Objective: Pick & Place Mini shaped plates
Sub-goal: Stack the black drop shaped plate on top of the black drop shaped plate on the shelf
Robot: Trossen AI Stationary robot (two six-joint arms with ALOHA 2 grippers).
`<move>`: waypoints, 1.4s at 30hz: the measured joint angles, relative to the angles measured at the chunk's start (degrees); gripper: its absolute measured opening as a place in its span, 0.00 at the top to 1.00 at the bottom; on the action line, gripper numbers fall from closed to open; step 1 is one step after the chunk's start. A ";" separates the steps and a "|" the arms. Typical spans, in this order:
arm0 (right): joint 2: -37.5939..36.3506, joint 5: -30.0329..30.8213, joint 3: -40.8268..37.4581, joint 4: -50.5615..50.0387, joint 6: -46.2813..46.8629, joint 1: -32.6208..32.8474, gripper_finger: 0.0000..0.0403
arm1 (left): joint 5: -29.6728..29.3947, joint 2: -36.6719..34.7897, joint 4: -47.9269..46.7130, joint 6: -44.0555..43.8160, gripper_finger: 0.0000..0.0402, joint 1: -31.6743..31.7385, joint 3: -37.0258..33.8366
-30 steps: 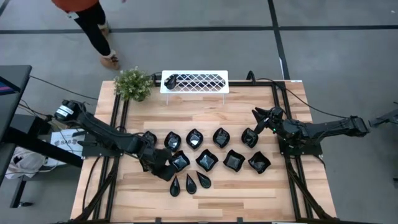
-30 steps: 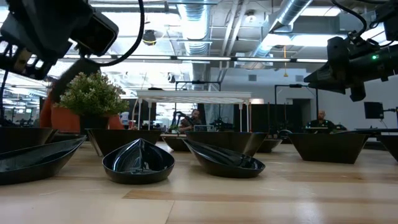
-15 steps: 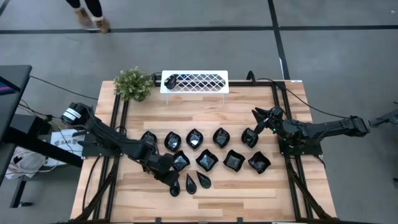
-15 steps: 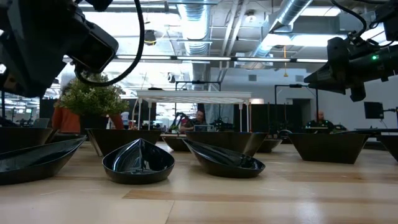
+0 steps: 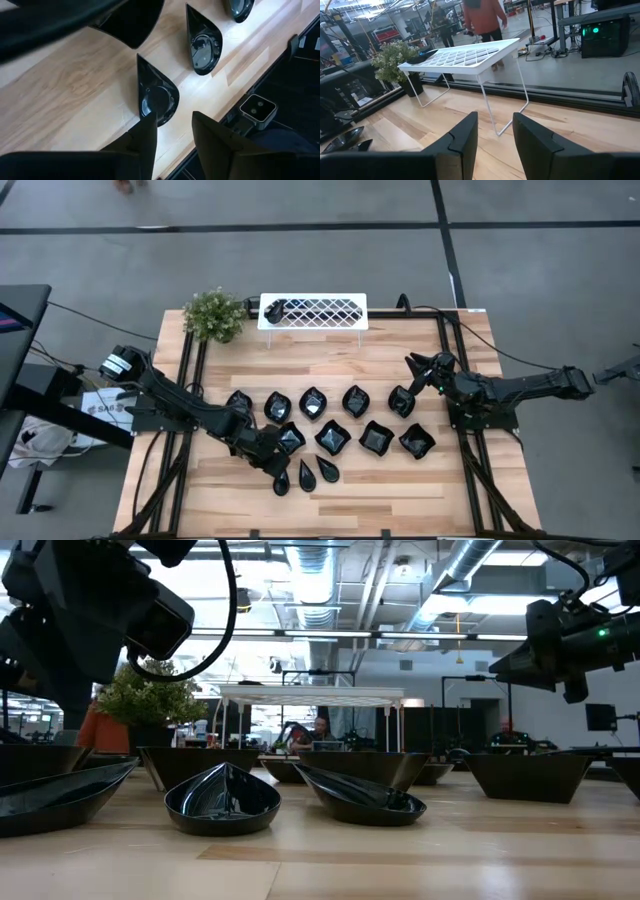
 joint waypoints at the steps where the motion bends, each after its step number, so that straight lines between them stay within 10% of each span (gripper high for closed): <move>1: -0.01 0.02 0.01 -0.10 0.00 -0.01 0.70 | 0.01 0.00 0.02 0.00 0.69 0.00 -0.01; 42: 0.01 -0.04 0.00 -0.69 0.02 -0.01 0.70 | -3.21 9.51 2.02 0.80 0.70 -1.44 0.01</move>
